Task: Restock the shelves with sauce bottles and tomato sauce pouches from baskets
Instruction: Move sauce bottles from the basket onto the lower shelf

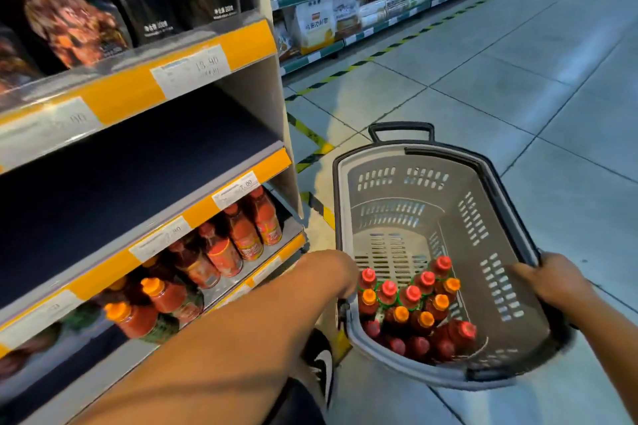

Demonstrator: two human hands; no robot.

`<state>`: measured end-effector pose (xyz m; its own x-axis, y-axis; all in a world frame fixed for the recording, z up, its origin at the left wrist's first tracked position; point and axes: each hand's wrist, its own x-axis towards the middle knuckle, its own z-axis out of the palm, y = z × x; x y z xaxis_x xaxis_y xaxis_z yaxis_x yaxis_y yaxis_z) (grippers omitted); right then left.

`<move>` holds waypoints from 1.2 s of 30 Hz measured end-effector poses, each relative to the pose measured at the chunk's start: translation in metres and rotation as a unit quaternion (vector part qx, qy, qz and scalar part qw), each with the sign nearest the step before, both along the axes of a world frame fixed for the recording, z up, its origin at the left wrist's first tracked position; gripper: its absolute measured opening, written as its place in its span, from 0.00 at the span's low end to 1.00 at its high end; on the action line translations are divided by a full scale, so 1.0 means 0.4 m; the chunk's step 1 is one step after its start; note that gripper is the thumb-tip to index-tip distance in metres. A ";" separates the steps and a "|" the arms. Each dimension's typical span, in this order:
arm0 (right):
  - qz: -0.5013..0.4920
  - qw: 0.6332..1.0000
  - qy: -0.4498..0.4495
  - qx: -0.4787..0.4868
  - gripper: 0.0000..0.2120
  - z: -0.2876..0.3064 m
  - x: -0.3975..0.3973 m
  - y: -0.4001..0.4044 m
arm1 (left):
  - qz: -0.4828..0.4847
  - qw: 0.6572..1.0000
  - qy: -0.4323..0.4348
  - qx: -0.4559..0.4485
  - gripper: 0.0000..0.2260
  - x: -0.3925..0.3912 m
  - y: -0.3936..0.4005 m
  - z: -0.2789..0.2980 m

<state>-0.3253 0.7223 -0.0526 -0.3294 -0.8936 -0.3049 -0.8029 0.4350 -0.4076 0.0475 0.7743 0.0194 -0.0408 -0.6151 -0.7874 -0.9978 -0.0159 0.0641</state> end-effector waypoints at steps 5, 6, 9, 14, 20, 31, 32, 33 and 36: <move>0.023 1.000 0.009 0.006 0.15 0.027 0.015 0.013 | 0.077 0.995 -0.017 -0.059 0.20 -0.002 0.094 -0.078; 0.028 1.000 0.005 0.009 0.14 0.032 0.015 0.022 | 0.114 0.991 0.000 -0.071 0.20 -0.004 0.122 -0.087; 0.051 0.999 -0.007 0.015 0.12 0.037 0.014 0.064 | 0.193 0.974 0.052 -0.110 0.15 -0.002 0.186 -0.091; 0.081 0.996 0.005 0.028 0.11 0.037 0.012 0.129 | 0.149 0.982 0.038 -0.107 0.10 0.008 0.250 -0.078; 0.122 0.991 0.004 0.047 0.15 0.030 -0.008 0.198 | 0.076 0.996 -0.024 -0.028 0.15 -0.028 0.366 -0.040; 0.150 0.987 0.049 -0.023 0.23 0.035 0.000 0.264 | -0.041 0.984 -0.022 -0.174 0.07 -0.088 0.331 0.017; 0.156 0.981 0.077 -0.084 0.25 0.038 0.014 0.270 | -0.035 0.982 -0.003 -0.187 0.06 -0.093 0.309 0.007; 0.166 0.971 0.092 -0.147 0.25 0.044 0.036 0.279 | -0.028 0.980 0.014 -0.196 0.06 -0.099 0.285 -0.006; 0.212 0.953 0.021 -0.217 0.20 0.042 0.140 0.300 | -0.024 0.982 0.052 -0.182 0.05 -0.119 0.228 -0.067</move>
<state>-0.2691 0.8423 -0.0359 0.0846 -0.9879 0.1296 -0.8880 -0.1337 -0.4399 0.0000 0.8655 -0.0074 -0.1448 -0.8505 -0.5056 -0.9847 0.0741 0.1574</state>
